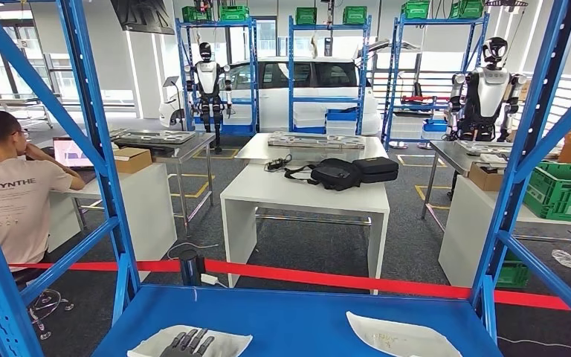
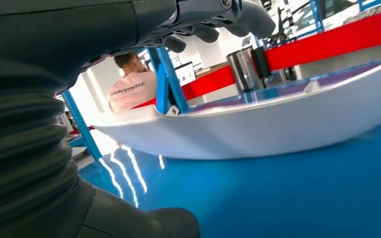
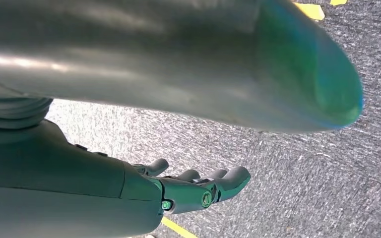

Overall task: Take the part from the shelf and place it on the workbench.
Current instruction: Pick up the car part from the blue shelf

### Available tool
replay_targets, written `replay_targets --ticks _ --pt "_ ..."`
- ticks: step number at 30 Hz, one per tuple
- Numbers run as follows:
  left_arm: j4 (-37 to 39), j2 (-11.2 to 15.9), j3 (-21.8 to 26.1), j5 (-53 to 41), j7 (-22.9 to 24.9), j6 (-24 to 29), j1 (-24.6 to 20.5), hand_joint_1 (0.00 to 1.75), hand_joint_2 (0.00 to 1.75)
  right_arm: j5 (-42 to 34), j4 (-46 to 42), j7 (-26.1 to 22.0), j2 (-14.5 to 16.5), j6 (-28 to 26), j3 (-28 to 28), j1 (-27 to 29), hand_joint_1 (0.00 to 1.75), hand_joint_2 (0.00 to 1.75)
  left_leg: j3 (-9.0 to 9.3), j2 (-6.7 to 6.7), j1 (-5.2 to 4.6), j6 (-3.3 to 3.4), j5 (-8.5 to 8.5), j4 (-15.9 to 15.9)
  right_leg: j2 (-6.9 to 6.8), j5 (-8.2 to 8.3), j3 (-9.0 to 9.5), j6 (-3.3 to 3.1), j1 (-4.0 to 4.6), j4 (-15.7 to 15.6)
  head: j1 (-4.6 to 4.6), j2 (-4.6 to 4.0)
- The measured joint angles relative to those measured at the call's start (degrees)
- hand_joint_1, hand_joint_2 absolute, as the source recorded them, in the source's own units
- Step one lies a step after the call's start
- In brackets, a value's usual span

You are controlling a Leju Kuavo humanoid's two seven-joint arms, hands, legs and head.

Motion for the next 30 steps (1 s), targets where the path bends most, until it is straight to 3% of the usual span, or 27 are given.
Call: replay_targets --ticks 7,8,11,12,30 --pt "0.2 0.0 0.0 0.0 2.0 0.8 0.4 0.0 1.75 0.0 0.0 0.4 0.1 0.1 0.0 0.0 0.0 0.0 0.0 -0.01 0.0 0.0 0.0 0.0 0.0 0.0 0.01 0.0 0.0 0.0 0.0 0.0" --pt "0.2 0.0 0.0 0.0 2.2 0.9 0.4 0.15 1.75 0.0 0.0 0.5 0.1 0.1 0.0 0.0 0.0 0.0 0.0 0.0 0.0 0.0 0.0 0.0 0.0 0.0 0.01 0.0 0.0 0.0 0.0 0.0" --pt "0.3 0.0 0.0 0.0 2.8 1.1 0.5 1.46 1.75 0.0 0.0 0.6 0.2 0.1 0.0 0.0 0.0 0.0 0.0 0.0 0.0 0.0 0.0 0.0 0.0 0.0 0.01 0.0 0.0 0.0 0.0 0.0" --pt "0.4 0.0 0.0 0.0 2.9 1.1 0.6 1.75 1.75 0.0 0.0 0.6 0.3 0.1 0.0 0.0 0.0 0.0 0.0 0.0 0.0 0.0 0.0 0.0 0.0 0.0 0.01 0.0 0.0 0.0 0.0 0.0" --pt "0.6 0.0 0.0 0.2 1.7 3.5 1.8 1.75 1.75 0.0 0.0 0.6 0.4 0.3 0.0 -0.1 0.0 0.0 0.05 0.0 0.0 0.0 -0.01 0.0 -0.01 -0.02 0.06 -0.01 0.0 0.0 0.0 0.0"
